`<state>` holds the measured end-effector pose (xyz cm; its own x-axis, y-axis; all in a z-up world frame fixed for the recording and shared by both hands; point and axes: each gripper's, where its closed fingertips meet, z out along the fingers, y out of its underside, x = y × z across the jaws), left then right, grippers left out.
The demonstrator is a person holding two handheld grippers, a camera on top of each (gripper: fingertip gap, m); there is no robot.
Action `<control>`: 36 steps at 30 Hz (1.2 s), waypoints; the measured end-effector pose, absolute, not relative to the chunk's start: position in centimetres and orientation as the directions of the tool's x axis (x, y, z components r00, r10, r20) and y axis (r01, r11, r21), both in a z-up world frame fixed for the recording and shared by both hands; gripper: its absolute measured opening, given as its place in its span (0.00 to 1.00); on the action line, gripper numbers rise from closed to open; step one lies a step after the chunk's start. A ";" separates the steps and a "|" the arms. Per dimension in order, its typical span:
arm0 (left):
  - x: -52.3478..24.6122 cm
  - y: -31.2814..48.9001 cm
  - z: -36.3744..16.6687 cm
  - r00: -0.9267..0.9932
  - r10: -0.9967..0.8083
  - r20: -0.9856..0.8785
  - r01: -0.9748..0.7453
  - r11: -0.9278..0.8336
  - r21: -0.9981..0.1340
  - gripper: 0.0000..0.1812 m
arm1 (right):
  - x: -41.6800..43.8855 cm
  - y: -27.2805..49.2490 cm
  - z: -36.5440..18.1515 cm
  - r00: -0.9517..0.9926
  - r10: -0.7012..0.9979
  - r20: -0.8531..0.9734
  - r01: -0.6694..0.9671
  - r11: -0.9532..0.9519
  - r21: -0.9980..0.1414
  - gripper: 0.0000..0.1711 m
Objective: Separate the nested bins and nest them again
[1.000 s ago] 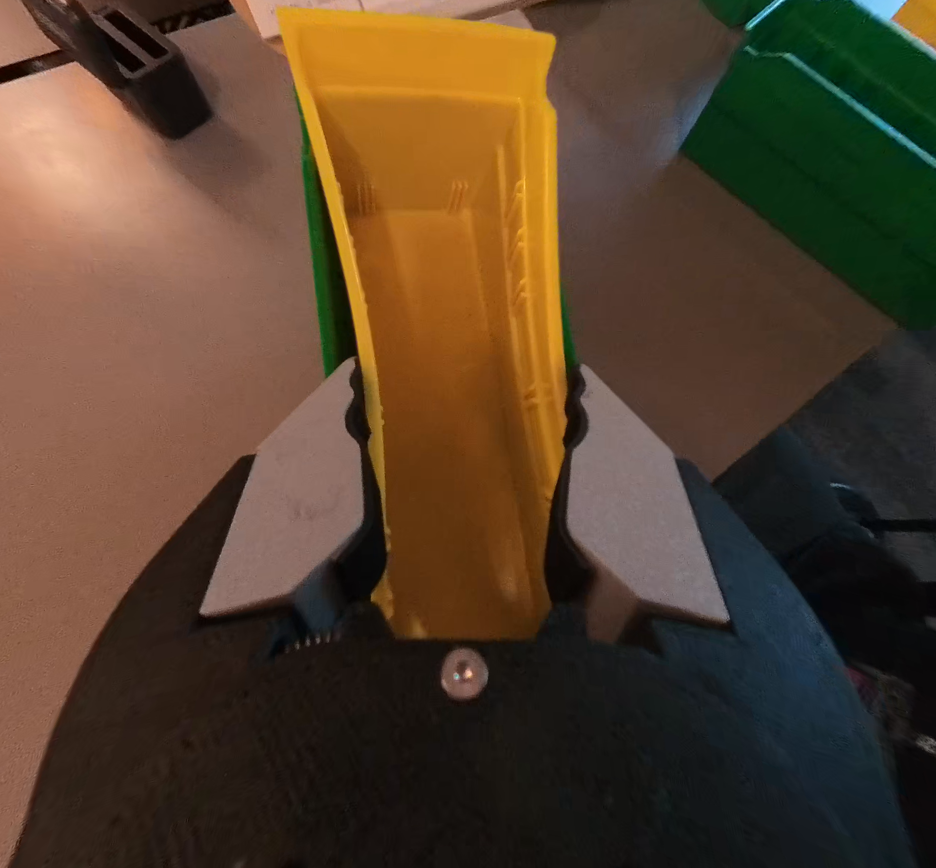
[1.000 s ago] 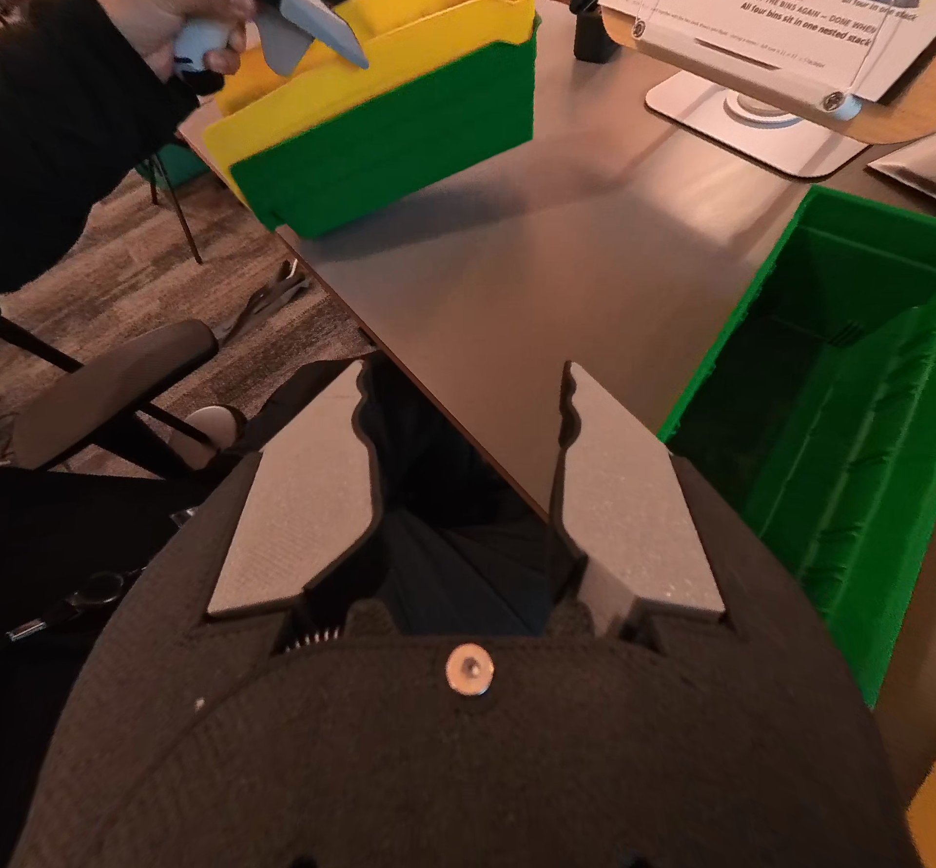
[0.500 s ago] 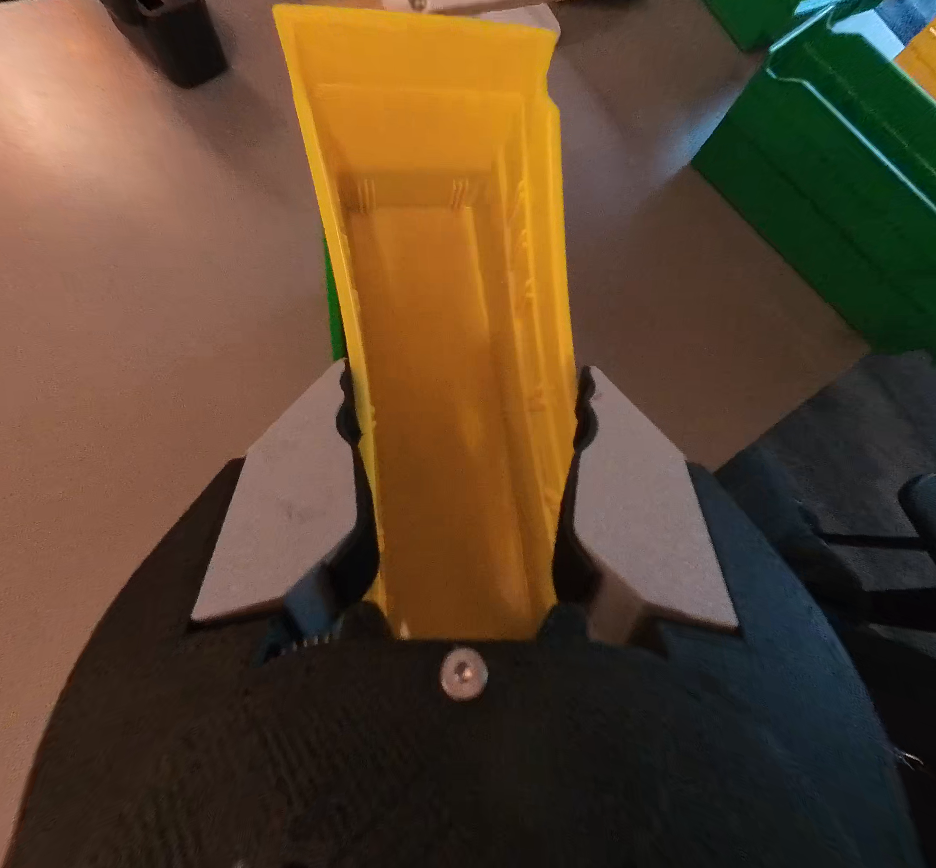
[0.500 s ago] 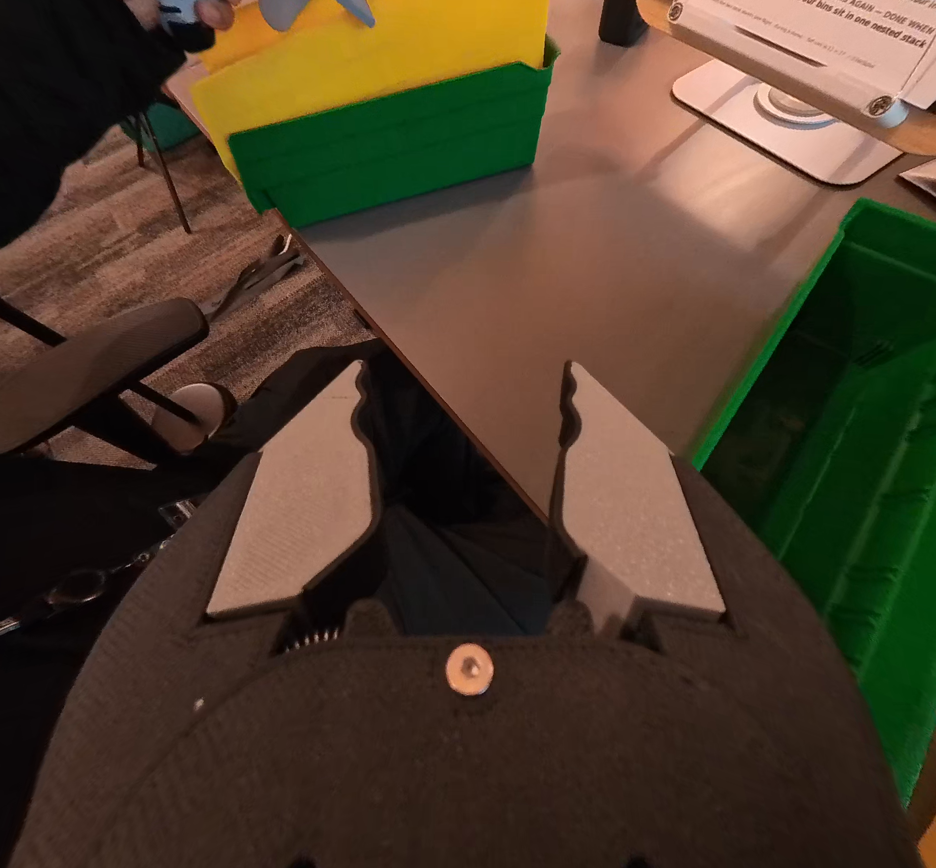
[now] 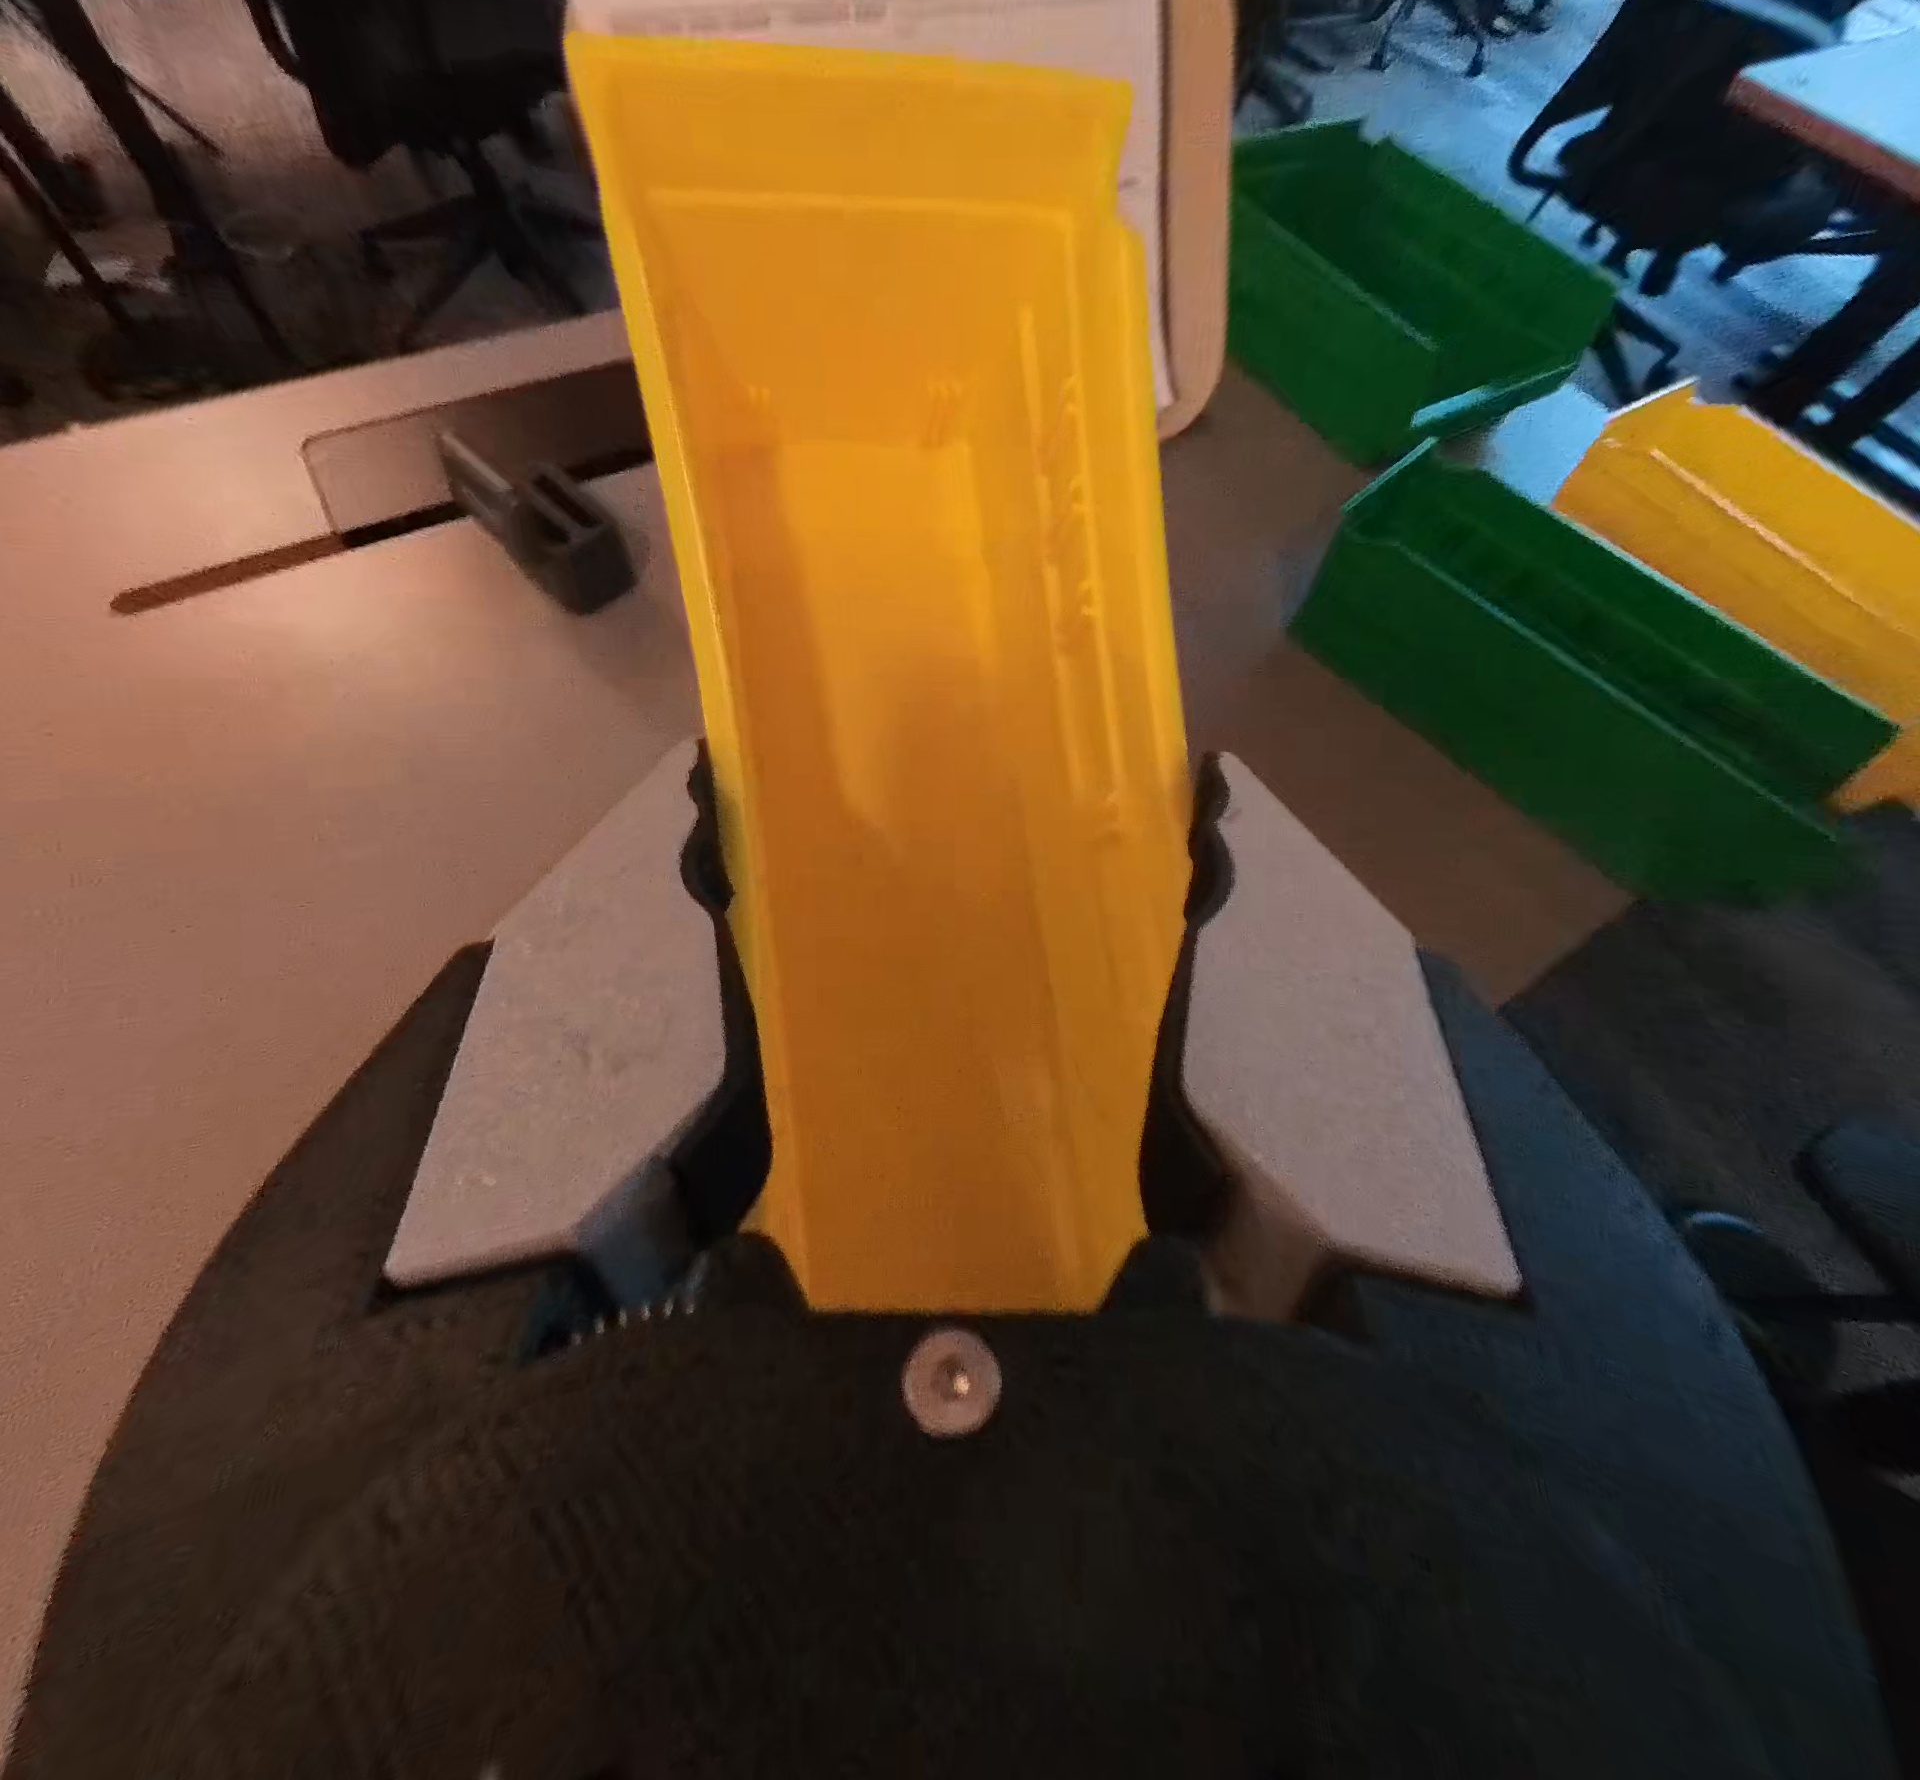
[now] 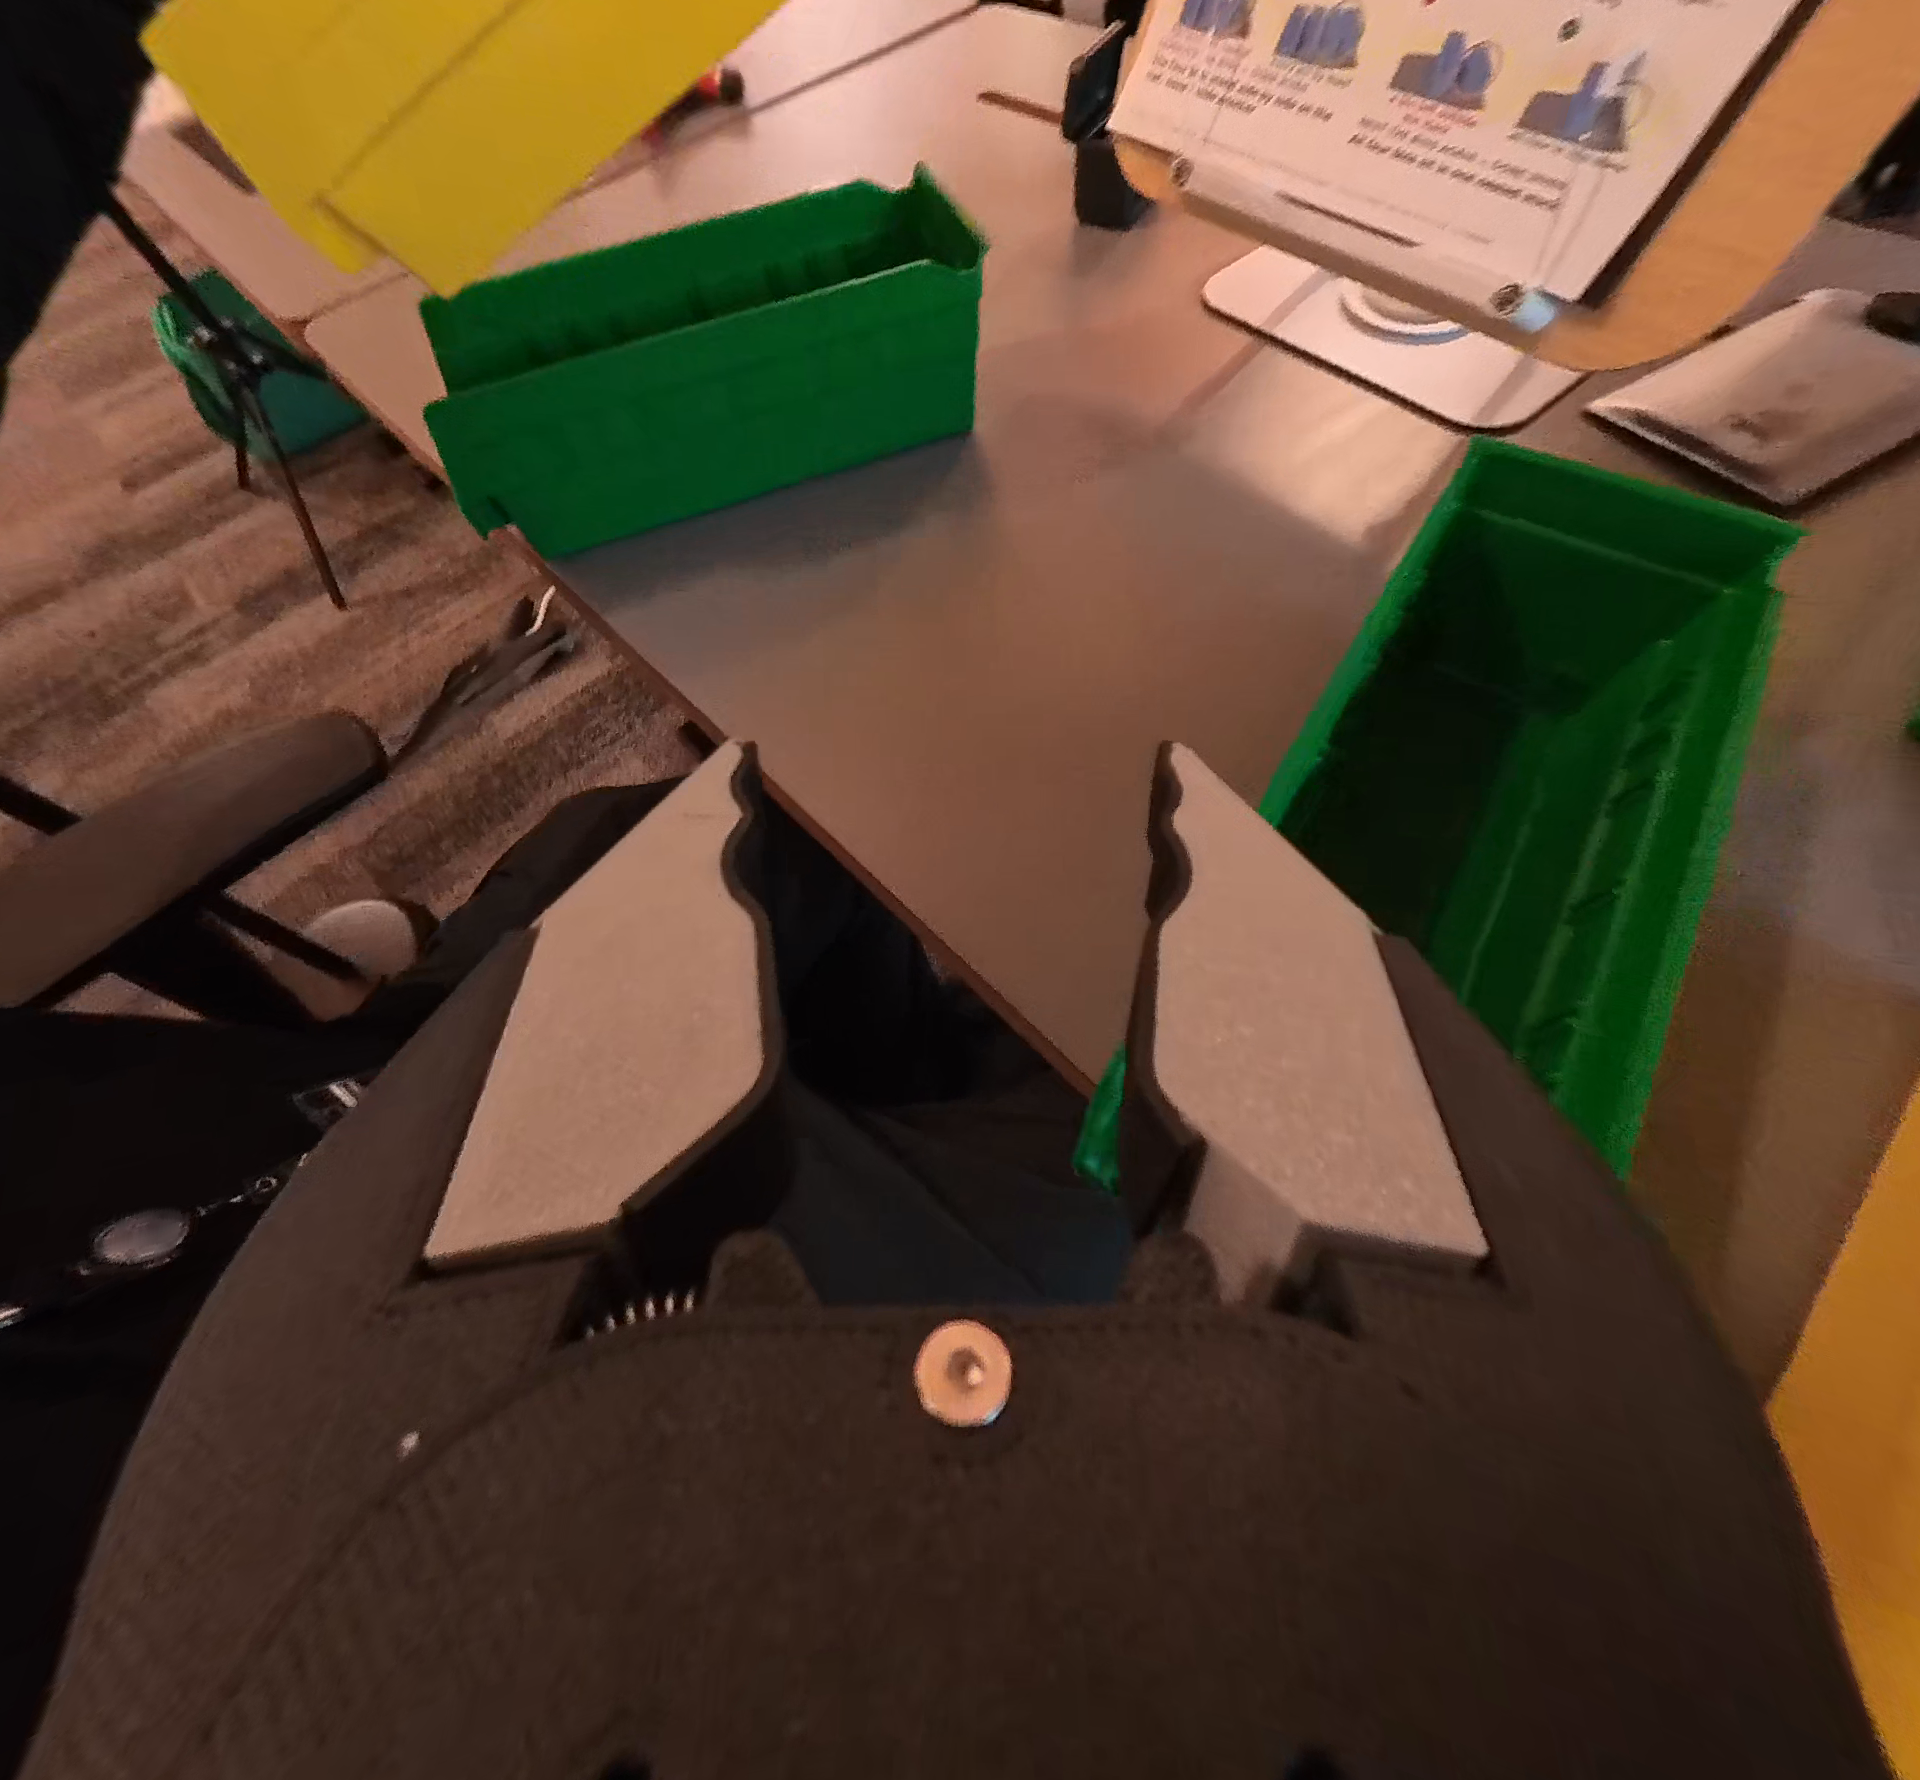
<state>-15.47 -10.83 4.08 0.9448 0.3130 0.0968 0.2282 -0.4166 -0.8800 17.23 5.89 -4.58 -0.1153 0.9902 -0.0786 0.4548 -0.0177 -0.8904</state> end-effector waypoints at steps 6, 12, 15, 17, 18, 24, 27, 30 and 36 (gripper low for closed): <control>-5.7 -5.7 6.1 0.988 0.025 0.155 0.151 -0.426 -0.892 0.52 | 19.4 8.6 -3.0 -0.054 0.993 -0.106 0.393 -0.076 -0.916 0.42; -0.6 0.5 -1.6 0.988 -0.005 0.153 0.126 -0.537 -0.834 0.52 | 21.9 10.1 -1.2 -0.018 0.994 -0.112 0.327 -0.100 -0.940 0.42; -0.8 2.8 -6.0 0.991 0.082 0.107 0.134 -0.579 -0.804 0.54 | 22.8 10.5 -0.5 -0.011 0.993 -0.120 0.295 -0.111 -0.949 0.41; -1.3 3.9 -8.7 0.984 0.139 0.114 0.176 -0.601 -0.779 0.56 | 23.0 10.7 -0.3 -0.010 0.992 -0.128 0.281 -0.120 -0.952 0.41; -1.6 4.4 -10.0 0.977 0.169 0.130 0.207 -0.604 -0.770 0.57 | 23.0 10.8 -0.3 -0.010 0.991 -0.133 0.278 -0.125 -0.952 0.41; -3.3 4.7 -10.1 0.950 0.269 0.159 0.275 -0.476 -0.836 0.41 | 22.3 11.2 -1.3 -0.009 0.991 -0.137 0.317 -0.127 -0.940 0.41; -1.1 3.2 -5.5 0.984 0.129 0.122 0.167 -0.433 -0.886 0.36 | 22.1 11.3 -1.5 -0.007 0.990 -0.141 0.324 -0.131 -0.937 0.41; 4.4 -0.3 -6.0 0.975 -0.173 0.137 0.005 -0.604 -0.797 0.41 | 22.1 11.6 -2.0 0.000 0.989 -0.149 0.339 -0.140 -0.930 0.42; 6.1 -7.9 -12.2 0.918 -0.393 -0.053 -0.354 -0.752 -0.557 0.31 | 22.6 12.1 -2.1 0.019 0.987 -0.163 0.335 -0.159 -0.929 0.42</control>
